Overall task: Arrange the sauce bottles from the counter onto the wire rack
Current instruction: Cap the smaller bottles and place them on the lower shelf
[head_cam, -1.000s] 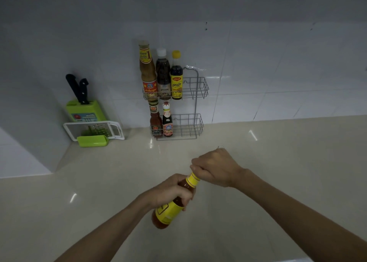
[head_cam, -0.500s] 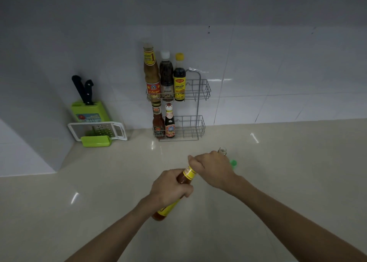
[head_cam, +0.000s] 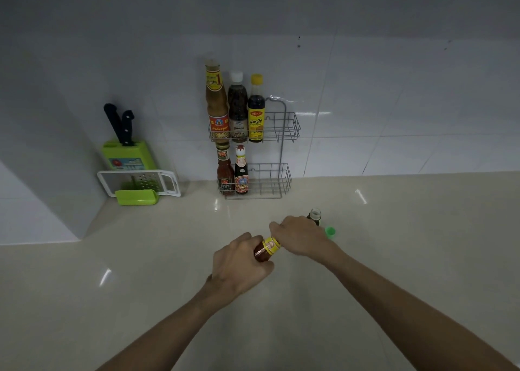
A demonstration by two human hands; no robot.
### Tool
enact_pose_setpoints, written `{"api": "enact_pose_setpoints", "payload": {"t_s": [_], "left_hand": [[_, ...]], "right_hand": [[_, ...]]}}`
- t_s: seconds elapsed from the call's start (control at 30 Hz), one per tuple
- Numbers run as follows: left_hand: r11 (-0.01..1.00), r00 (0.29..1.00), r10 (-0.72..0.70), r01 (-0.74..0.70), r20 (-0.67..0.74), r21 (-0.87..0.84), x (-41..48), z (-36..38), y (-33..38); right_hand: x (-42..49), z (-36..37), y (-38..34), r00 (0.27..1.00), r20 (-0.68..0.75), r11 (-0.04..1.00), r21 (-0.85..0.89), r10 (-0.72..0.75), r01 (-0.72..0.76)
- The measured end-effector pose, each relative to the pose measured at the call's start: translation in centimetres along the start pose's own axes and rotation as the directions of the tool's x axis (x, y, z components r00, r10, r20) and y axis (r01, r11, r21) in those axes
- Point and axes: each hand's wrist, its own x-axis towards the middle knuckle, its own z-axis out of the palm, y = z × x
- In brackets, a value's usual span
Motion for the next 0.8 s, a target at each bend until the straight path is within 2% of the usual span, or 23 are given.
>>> {"api": "enact_pose_setpoints", "payload": {"t_s": [0.03, 0.07, 0.13, 0.17, 0.23, 0.3, 0.4, 0.5, 0.57, 0.67, 0.8], "left_hand": [[1.000, 1.000, 0.000, 0.000, -0.027, 0.004, -0.1, 0.0, 0.2], [1.000, 0.999, 0.001, -0.001, -0.042, -0.008, -0.2, 0.0, 0.2], [0.990, 1.000, 0.023, -0.021, 0.013, -0.136, 0.0, -0.5, -0.4], [0.964, 0.994, 0.042, -0.013, 0.100, -0.266, 0.2, -1.0, -1.1], [0.844, 0.940, 0.123, 0.070, 0.319, -0.532, 0.4, -2.0, -3.0], [0.747, 0.884, 0.190, 0.152, 0.427, -0.647, 0.4, -2.5, -4.8], [0.722, 0.903, 0.184, 0.144, 0.389, -0.677, 1.1, -2.5, -5.6], [0.729, 0.945, 0.112, 0.131, 0.306, -0.672, 1.9, -1.7, -5.1], [0.706, 0.974, -0.004, 0.162, 0.226, -0.690, 2.3, -0.9, -4.7], [0.741, 0.985, -0.134, 0.173, 0.109, -0.649, 3.1, -0.1, -4.3], [0.768, 0.980, -0.194, 0.180, 0.044, -0.615, 4.6, 0.9, -4.6]], "right_hand": [[0.4, -0.6, 0.0, 0.993, 0.090, 0.994, 0.064, 0.080, -0.086], [0.9, -1.1, -0.1, 0.988, 0.096, 0.984, 0.115, 0.122, -0.133], [1.3, -2.6, -0.7, 0.992, 0.066, 0.989, 0.093, 0.108, -0.114], [1.4, -3.5, -0.8, 0.995, 0.062, 0.995, 0.058, 0.080, -0.084], [1.5, -5.4, -0.9, 0.999, 0.047, 1.000, 0.003, 0.016, -0.016], [2.3, -7.0, -0.6, 0.999, 0.040, 0.999, -0.005, -0.038, 0.038], [3.6, -8.4, -1.0, 0.996, 0.039, 0.997, 0.002, -0.082, 0.082], [4.5, -7.8, -1.8, 0.994, -0.069, 0.993, 0.084, -0.082, 0.088], [4.6, -6.5, -2.1, 0.984, -0.161, 0.967, 0.229, -0.072, 0.108], [4.1, -3.6, -2.2, 0.989, -0.149, 0.851, 0.521, 0.016, 0.065], [4.6, -0.1, -1.1, 0.985, -0.124, 0.749, 0.663, 0.116, -0.005]]}}
